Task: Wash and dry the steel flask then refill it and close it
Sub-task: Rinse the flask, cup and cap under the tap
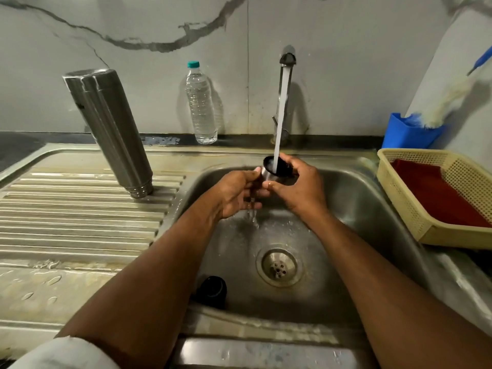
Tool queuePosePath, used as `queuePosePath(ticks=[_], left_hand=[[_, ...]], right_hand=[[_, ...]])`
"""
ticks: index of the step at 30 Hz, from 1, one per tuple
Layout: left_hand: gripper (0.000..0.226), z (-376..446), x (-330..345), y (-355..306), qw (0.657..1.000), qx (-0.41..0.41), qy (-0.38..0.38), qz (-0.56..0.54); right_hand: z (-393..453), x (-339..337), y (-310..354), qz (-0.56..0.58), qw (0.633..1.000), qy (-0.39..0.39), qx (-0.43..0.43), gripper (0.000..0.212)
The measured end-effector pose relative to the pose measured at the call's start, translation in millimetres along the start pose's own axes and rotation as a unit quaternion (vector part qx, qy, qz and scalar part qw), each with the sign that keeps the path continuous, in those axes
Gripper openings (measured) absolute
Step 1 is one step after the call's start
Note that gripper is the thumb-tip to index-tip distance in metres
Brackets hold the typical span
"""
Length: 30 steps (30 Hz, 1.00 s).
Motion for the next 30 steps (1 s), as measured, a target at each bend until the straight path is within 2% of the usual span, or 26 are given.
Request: queuePosePath(ticks=[4, 6, 11, 14, 19, 21, 23, 25, 27, 30], left_hand=[[0.032, 1, 4, -6, 0.999, 0.042, 0.007, 0.019], [0.030, 2, 6, -10, 0.997, 0.078, 0.013, 0.020], [0.031, -1, 9, -17, 0.994, 0.101, 0.035, 0.000], [0.027, -3, 5, -20, 0.993, 0.110, 0.034, 0.021], [0.038, -9, 3, -12, 0.997, 0.052, 0.060, 0.020], [0.034, -18, -7, -18, 0.996, 0.070, 0.046, 0.022], [0.041, -29, -12, -24, 0.996, 0.075, 0.020, 0.039], [0.048, -39, -12, -32, 0.994, 0.082, -0.021, 0.072], [0.049, -48, -10, -41, 0.986, 0.095, -0.063, 0.118], [0.051, -68, -9, -57, 0.957, 0.135, -0.113, 0.230]], right_hand=[[2, -9, -4, 0.006, 0.999, -0.016, 0.027, 0.083], [2, -10, -1, -0.021, 0.999, -0.034, 0.024, 0.080], [3, -11, 11, -0.103, 0.992, -0.074, 0.005, 0.070], [4, -11, 5, -0.055, 0.997, -0.055, 0.015, 0.065], [2, -3, 1, 0.083, 0.996, 0.001, 0.032, 0.055], [-3, 4, -3, 0.122, 0.990, 0.049, 0.054, 0.059], [-8, 7, -5, 0.132, 0.983, 0.100, 0.075, 0.066], [-14, 7, -4, 0.147, 0.975, 0.142, 0.091, 0.062], [-19, 6, -2, 0.173, 0.966, 0.160, 0.106, 0.057], [-27, 5, -2, 0.171, 0.965, 0.146, 0.132, 0.073]])
Point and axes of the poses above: each hand's wrist, its own z-axis towards the middle knuckle, its own x-axis out of the palm, y = z × x, the point moved 6 cm from there along z, towards the middle knuckle, and after that the axes turned 6 degrees about y, right-handed, at the moved point
